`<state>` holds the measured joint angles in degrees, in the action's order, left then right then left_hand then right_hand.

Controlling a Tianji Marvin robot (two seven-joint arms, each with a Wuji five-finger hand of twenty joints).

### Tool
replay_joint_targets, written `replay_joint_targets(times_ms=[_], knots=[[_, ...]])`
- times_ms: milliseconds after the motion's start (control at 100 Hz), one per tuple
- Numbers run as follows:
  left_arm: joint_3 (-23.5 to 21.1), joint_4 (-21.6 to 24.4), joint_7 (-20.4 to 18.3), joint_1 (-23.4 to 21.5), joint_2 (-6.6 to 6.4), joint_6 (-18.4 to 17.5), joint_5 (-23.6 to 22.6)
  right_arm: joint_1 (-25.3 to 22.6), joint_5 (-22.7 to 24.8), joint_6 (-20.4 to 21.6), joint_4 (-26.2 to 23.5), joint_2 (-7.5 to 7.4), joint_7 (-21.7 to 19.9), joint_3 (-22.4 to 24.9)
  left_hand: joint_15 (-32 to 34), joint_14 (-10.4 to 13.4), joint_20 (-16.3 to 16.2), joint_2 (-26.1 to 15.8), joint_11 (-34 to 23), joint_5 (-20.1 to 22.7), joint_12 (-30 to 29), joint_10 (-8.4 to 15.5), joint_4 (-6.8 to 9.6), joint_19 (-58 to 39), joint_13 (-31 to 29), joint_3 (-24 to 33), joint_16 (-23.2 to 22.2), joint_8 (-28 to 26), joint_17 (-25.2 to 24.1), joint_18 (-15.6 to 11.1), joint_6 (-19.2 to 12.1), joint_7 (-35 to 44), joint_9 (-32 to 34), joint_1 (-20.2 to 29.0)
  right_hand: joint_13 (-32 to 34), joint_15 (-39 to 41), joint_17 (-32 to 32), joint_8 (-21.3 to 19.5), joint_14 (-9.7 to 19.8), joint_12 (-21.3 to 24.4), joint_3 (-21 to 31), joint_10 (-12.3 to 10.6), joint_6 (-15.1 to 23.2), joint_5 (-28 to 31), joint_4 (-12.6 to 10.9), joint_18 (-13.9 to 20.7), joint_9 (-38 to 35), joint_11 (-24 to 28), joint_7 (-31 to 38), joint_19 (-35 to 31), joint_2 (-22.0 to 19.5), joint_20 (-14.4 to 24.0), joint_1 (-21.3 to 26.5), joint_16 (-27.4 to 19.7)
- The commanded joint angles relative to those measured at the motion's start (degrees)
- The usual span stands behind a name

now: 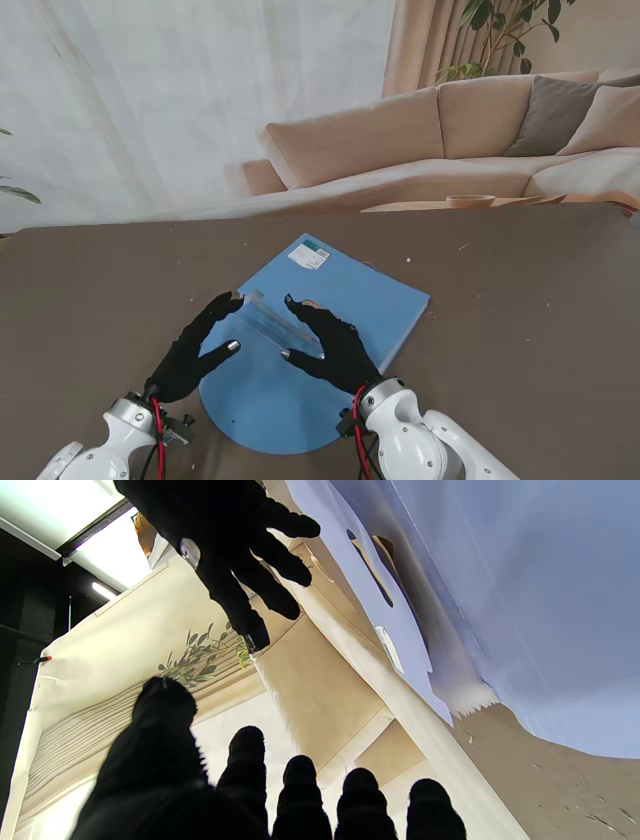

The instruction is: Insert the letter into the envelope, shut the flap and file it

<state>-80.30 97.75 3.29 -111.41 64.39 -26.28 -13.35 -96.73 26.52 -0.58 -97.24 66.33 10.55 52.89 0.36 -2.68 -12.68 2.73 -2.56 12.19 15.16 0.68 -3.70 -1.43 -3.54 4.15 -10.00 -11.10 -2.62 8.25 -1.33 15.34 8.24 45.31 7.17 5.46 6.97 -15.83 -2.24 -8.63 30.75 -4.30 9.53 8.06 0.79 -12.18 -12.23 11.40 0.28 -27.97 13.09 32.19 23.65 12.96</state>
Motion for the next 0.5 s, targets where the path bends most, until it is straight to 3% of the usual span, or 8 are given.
replay_joint_targets(times_ms=[0, 490], knots=[[-0.20, 0.48, -0.58, 0.09, 0.50, 0.10, -0.28, -0.19, -0.38, 0.57, -0.30, -0.03, -0.53, -0.25, -0.96, 2.34, 1.52, -2.60, 1.61, -3.14, 0.05, 2.65, 1.01, 1.50, 1.68, -1.50, 1.44, 0.54, 0.12, -3.01, -1.89, -0.14, -1.32, 0.76, -1.97, -1.09, 0.79, -0.50, 2.93, 0.92, -1.37, -2.06, 1.72, 0.62, -1.05, 2.34, 1.74, -1.11, -2.12, 1.77, -1.00, 0.76, -1.57, -0.98], [-0.93, 0.36, -1.20, -0.40, 0.42, -0.92, 0.71, 0.80, -0.20, 0.69, 0.77, 0.29, 0.44, -1.28, -1.14, 2.67, 2.36, -2.49, 1.76, -3.15, 0.48, 2.64, 1.23, 1.63, 1.68, -1.95, 2.45, 0.41, 0.23, -3.29, -1.87, 0.11, -1.32, 2.50, -1.81, -1.01, 0.55, -1.27, 2.89, 0.58, -2.59, -1.71, 1.74, 0.65, -1.77, 2.18, 1.62, -0.64, -1.66, 1.81, -1.10, 2.15, -0.49, -0.43]])
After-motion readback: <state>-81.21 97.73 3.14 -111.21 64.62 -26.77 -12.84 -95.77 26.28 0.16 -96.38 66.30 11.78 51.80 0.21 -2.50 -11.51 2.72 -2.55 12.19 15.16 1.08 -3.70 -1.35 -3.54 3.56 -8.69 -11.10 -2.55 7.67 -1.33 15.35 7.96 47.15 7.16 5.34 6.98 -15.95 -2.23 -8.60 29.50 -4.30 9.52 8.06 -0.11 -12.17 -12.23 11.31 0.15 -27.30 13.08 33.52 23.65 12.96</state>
